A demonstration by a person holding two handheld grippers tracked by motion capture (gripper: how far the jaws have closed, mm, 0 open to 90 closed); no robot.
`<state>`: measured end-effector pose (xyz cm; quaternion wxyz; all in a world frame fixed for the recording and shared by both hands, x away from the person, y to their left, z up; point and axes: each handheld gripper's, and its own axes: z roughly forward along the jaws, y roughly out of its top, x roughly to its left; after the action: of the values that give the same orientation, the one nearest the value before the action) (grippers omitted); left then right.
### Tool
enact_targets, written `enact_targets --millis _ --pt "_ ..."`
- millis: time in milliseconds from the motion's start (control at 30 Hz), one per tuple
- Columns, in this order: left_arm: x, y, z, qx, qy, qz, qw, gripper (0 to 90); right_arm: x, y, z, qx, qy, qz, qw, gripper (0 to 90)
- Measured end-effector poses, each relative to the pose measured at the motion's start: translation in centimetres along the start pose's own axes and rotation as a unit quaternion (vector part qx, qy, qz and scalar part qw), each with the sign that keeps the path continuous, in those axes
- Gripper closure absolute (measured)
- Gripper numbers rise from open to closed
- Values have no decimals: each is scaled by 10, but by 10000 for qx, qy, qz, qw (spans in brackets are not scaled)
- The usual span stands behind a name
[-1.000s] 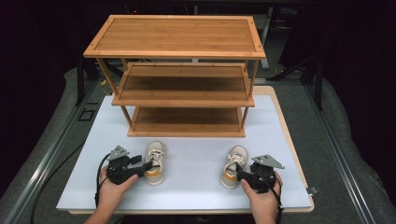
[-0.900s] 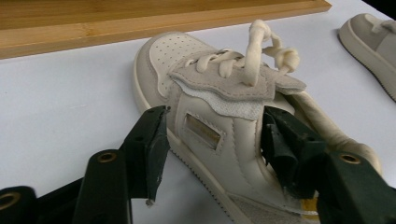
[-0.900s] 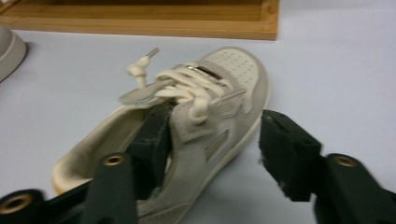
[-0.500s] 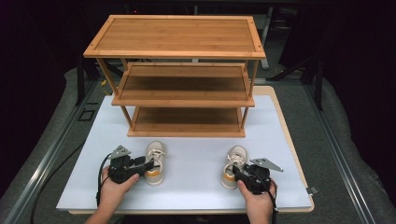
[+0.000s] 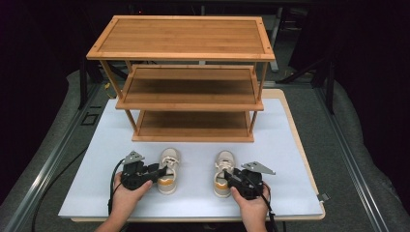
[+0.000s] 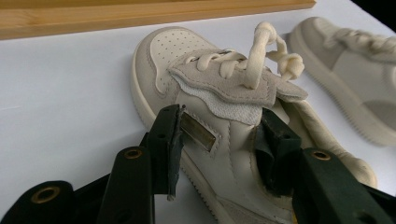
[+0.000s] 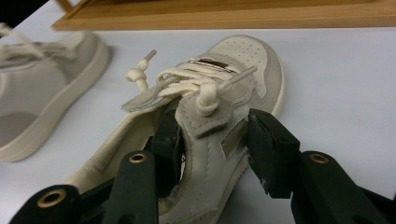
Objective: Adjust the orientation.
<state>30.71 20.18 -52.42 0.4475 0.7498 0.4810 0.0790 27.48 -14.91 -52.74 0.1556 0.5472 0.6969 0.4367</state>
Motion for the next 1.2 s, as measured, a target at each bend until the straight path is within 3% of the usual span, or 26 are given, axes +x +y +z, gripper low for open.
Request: enact_targets --millis 167,267,333,467,1000,1200 --pt "-11 5 12 16 -9 -21 10000 553 12 6 12 97 267 -159 9995 567" --pt "-17 7 17 30 -68 36 10000 552 15 8 18 96 307 -183 9993 568" --pt "-21 8 22 41 -132 86 9999 552 19 10 25 105 454 -222 9987 568" --pt "-26 8 26 26 -142 71 9999 551 25 12 29 126 497 -232 9984 567" --pt "-35 7 29 35 -164 153 9997 550 41 7 33 12 294 -65 9995 557" --pt "-39 5 29 28 -190 188 9996 551 41 2 27 -41 272 -181 9995 528"
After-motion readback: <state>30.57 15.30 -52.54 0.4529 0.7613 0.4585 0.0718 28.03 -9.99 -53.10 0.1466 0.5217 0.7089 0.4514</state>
